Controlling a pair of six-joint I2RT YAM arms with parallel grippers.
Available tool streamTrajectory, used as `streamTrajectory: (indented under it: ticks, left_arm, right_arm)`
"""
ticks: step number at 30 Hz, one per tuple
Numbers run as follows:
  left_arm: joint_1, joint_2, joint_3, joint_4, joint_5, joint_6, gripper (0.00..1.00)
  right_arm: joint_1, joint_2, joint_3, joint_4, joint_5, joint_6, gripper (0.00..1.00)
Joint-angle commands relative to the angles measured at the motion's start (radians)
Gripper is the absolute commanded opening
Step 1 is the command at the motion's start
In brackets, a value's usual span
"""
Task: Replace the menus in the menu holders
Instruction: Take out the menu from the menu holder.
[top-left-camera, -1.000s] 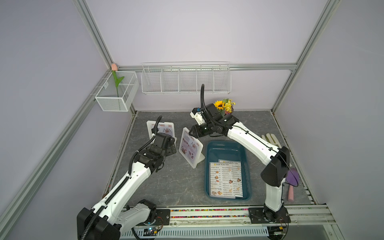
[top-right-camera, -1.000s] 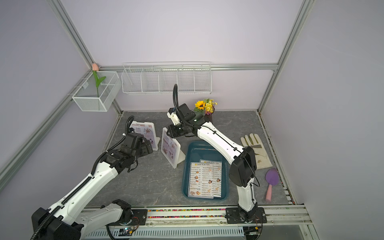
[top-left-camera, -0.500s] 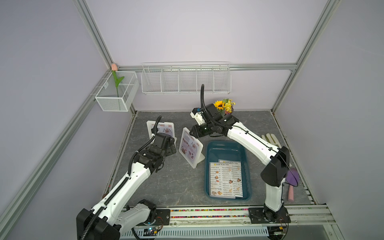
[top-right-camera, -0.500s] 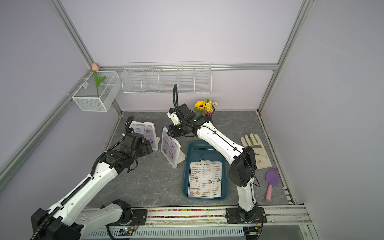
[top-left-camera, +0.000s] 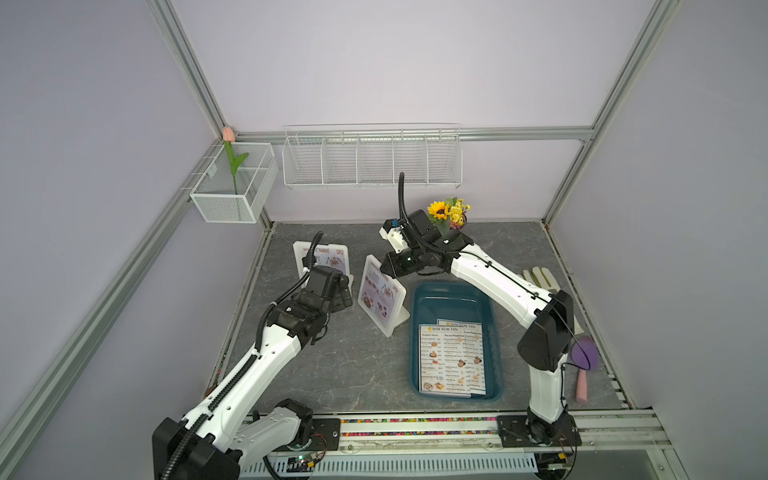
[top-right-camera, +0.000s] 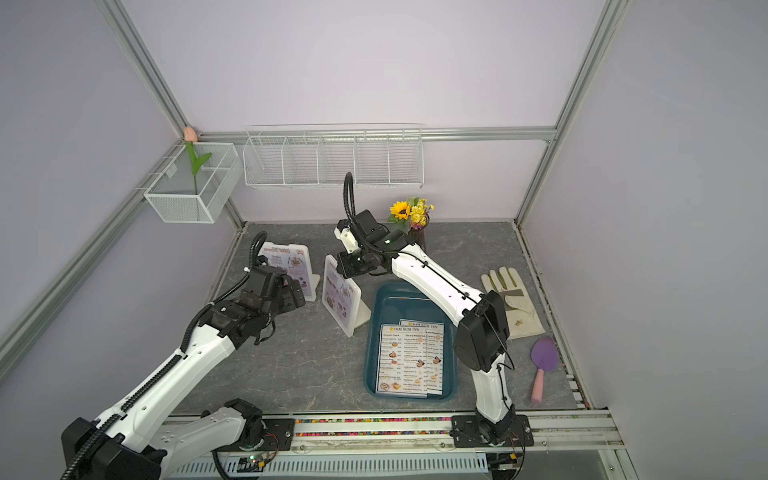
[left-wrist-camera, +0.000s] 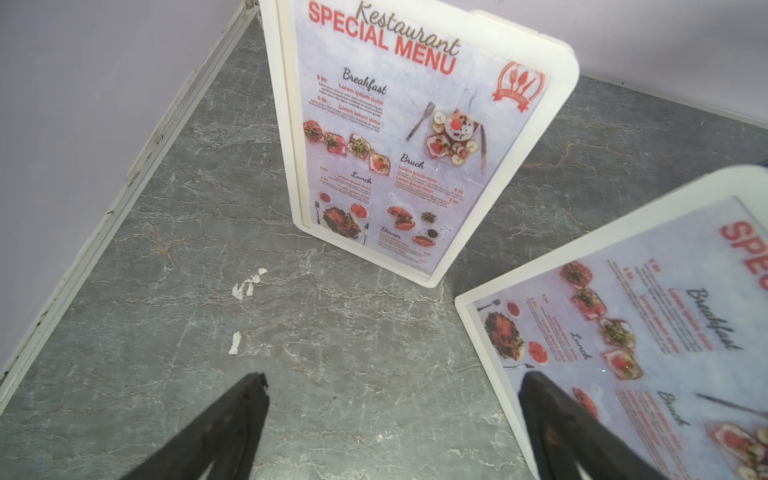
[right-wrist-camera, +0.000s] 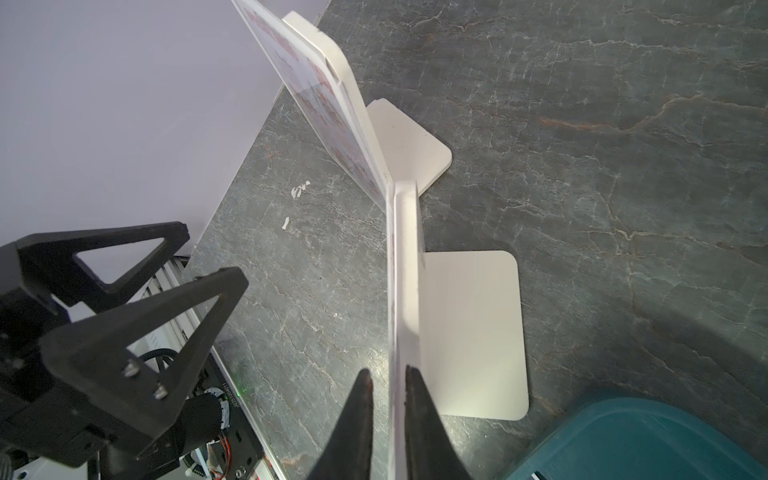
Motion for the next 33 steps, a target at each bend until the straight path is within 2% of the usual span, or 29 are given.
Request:
streamTrajectory:
  ticks: [1, 7, 16, 33]
  left_arm:
    - [0.003, -0.019, 0.025, -0.014, -0.011, 0.001, 0.97]
    - [0.002, -0.023, 0.026, -0.014, -0.013, 0.002, 0.97]
    - [0.003, -0.026, 0.024, -0.017, -0.015, 0.004, 0.97]
    - [0.003, -0.029, 0.029, -0.016, -0.021, 0.004, 0.97]
  right_arm:
    - [0.004, 0.01, 0.019, -0.014, -0.01, -0.004, 0.18]
    - [0.004, 0.013, 0.021, -0.016, -0.012, -0.003, 0.18]
    - [0.003, 0.011, 0.025, -0.011, -0.025, -0.003, 0.07]
    - [0.001, -0.01, 0.075, -0.028, -0.034, -0.012, 0.07]
